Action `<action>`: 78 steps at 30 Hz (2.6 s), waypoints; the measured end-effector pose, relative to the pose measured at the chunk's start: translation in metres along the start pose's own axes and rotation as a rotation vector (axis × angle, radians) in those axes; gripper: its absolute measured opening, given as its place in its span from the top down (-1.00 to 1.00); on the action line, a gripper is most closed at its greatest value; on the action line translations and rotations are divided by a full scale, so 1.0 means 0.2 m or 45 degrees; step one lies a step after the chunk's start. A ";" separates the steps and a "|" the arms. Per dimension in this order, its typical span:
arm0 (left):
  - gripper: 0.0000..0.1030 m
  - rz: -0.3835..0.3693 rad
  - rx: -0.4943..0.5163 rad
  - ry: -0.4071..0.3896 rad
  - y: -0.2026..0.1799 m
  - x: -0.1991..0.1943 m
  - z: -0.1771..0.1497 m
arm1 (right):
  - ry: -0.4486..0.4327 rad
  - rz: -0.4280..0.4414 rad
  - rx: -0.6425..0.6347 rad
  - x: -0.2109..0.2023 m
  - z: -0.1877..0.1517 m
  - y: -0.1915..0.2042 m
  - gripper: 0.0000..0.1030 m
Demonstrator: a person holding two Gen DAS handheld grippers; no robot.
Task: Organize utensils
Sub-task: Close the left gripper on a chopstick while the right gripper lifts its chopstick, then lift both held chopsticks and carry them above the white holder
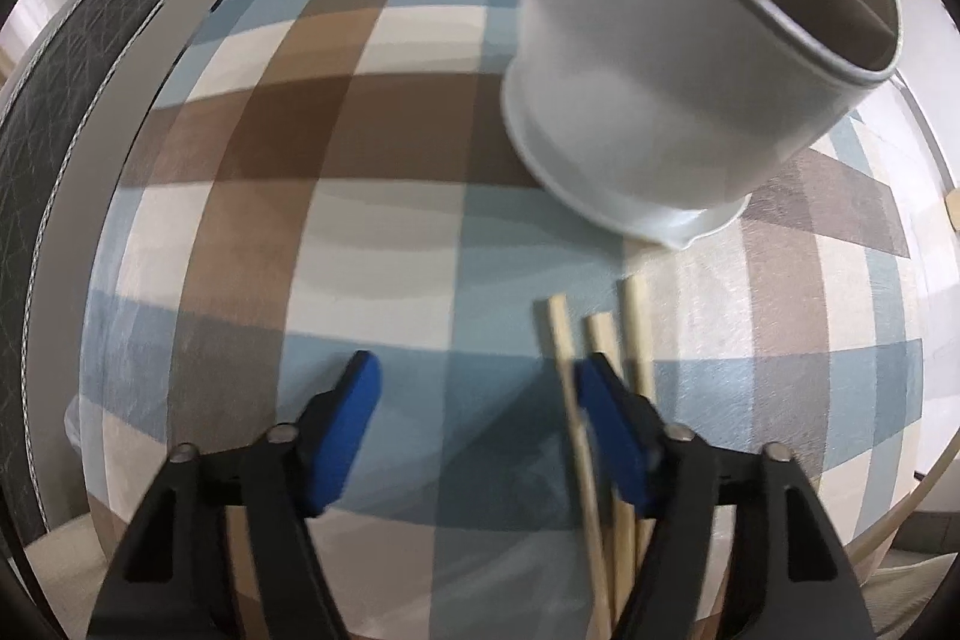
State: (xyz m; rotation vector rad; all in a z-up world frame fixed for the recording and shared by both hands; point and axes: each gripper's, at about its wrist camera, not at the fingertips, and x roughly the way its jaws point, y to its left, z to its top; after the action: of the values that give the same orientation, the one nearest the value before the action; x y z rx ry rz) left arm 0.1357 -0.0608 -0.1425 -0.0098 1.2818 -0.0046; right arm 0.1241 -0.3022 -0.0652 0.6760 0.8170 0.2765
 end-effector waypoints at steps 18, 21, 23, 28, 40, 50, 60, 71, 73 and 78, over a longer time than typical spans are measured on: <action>1.00 -0.318 -0.144 -0.413 0.09 -0.41 0.04 | -0.043 -0.080 -0.202 -0.03 -0.05 0.12 0.93; 1.00 -0.352 -0.139 -0.518 0.11 -0.56 0.00 | -0.078 -0.084 -0.263 -0.09 -0.09 0.18 0.93; 1.00 -0.371 -0.135 -0.563 0.12 -0.62 -0.03 | -0.100 -0.088 -0.295 -0.12 -0.12 0.21 0.93; 1.00 -0.361 -0.077 -0.601 0.17 -0.70 -0.12 | -0.153 -0.117 -0.382 -0.21 -0.19 0.29 0.93; 1.00 -0.340 0.030 -0.590 0.20 -0.84 -0.19 | -0.251 -0.128 -0.497 -0.37 -0.29 0.45 0.93; 1.00 -0.343 0.057 -0.612 0.21 -0.97 -0.21 | -0.300 -0.129 -0.513 -0.47 -0.30 0.53 0.93; 1.00 -0.353 0.038 -0.650 0.26 -1.06 -0.13 | -0.311 -0.100 -0.526 -0.44 -0.24 0.60 0.93; 1.00 -0.412 0.016 -0.744 0.25 -1.27 0.14 | -0.402 -0.047 -0.584 -0.47 0.02 0.75 0.93; 1.00 -0.432 -0.009 -0.755 0.26 -1.29 0.21 | -0.418 -0.032 -0.596 -0.47 0.09 0.78 0.93; 1.00 -0.429 -0.030 -0.813 0.26 -1.32 0.36 | -0.467 0.015 -0.621 -0.43 0.28 0.87 0.93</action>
State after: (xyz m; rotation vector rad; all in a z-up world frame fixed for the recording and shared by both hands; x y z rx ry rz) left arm 0.1293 -0.0058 0.1300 -0.2300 0.6298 -0.2570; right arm 0.1133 -0.2349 0.1257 0.2582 0.3709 0.3352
